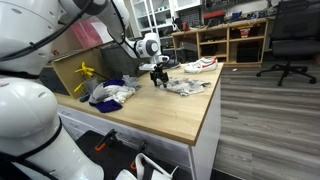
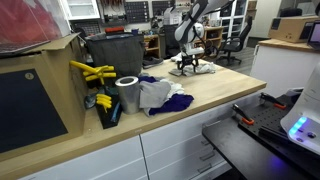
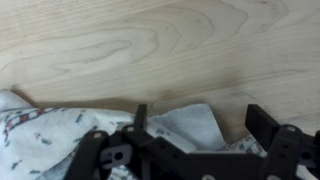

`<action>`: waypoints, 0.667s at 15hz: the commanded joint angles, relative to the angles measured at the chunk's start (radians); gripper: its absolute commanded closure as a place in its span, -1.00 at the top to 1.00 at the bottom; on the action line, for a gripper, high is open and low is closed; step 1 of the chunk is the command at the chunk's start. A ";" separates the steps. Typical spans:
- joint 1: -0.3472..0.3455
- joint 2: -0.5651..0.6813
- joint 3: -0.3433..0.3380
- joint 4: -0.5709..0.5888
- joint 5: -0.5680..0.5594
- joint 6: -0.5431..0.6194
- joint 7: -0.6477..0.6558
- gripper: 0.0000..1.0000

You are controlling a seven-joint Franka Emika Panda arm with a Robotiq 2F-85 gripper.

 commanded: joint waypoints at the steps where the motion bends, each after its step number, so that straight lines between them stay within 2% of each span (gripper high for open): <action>1: 0.019 0.006 -0.006 -0.009 0.014 0.051 0.037 1.00; 4: 0.031 0.019 -0.012 -0.014 0.012 0.079 0.067 1.00; 5: 0.031 0.025 -0.014 -0.013 0.011 0.088 0.069 0.50; 6: 0.030 0.031 -0.016 -0.010 0.012 0.092 0.071 0.47; 7: 0.029 0.034 -0.020 -0.009 0.011 0.097 0.076 0.35; 10: 0.025 0.023 -0.030 -0.004 0.004 0.094 0.068 -0.13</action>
